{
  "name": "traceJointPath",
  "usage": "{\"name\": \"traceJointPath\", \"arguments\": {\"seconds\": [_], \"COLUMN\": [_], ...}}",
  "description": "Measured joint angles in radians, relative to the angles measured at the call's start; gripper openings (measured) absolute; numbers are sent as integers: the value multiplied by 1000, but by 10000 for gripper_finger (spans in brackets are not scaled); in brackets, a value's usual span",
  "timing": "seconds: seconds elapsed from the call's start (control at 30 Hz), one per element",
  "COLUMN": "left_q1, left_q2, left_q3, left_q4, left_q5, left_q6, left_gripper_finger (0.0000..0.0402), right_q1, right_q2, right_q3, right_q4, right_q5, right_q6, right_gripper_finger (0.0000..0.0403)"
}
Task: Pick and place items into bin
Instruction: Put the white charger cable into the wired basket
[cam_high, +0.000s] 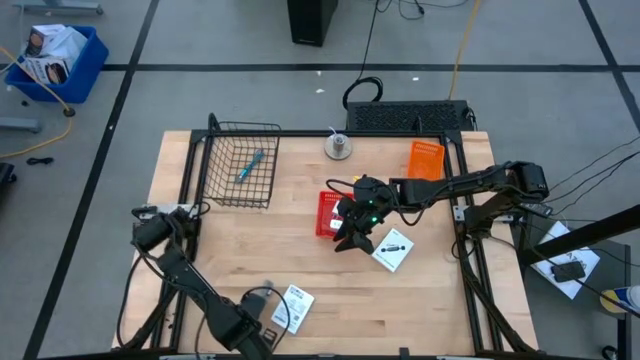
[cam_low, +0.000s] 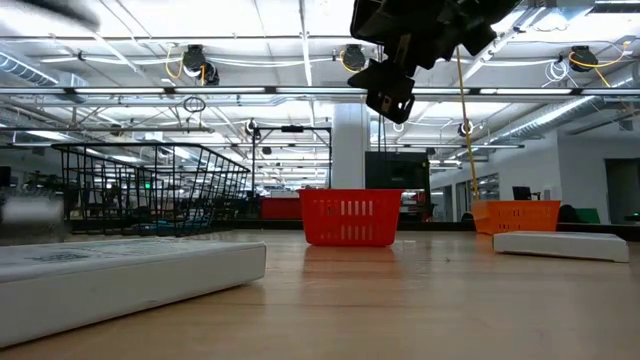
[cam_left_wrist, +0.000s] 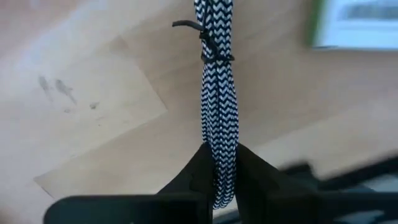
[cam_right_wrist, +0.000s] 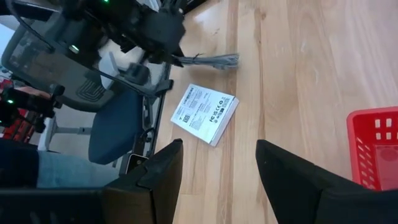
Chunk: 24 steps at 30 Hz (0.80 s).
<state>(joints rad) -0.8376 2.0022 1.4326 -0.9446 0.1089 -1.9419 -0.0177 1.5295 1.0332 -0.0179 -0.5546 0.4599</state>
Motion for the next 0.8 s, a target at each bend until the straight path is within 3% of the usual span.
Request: {"name": "traceJointPath", "arguments": {"seconds": [0.3,0.63,0.8], "left_q1": [78,226,275], "left_q2": [-214,-401,-472], "left_q3": [2,2,2], "left_q4": [-153,-152,-111], "left_q5": [-198,-405,-489], "left_q6": [87,298,384], "left_gripper_finger": [54,39,52], "right_q1": [0,0,0], "right_q2": [0,0,0], "right_q3": [0,0,0], "right_q4": [125,422,464], "right_q5": [-2,-27,-27], "right_q6": [66,252,292], "right_gripper_finger": [196,196,196]}}
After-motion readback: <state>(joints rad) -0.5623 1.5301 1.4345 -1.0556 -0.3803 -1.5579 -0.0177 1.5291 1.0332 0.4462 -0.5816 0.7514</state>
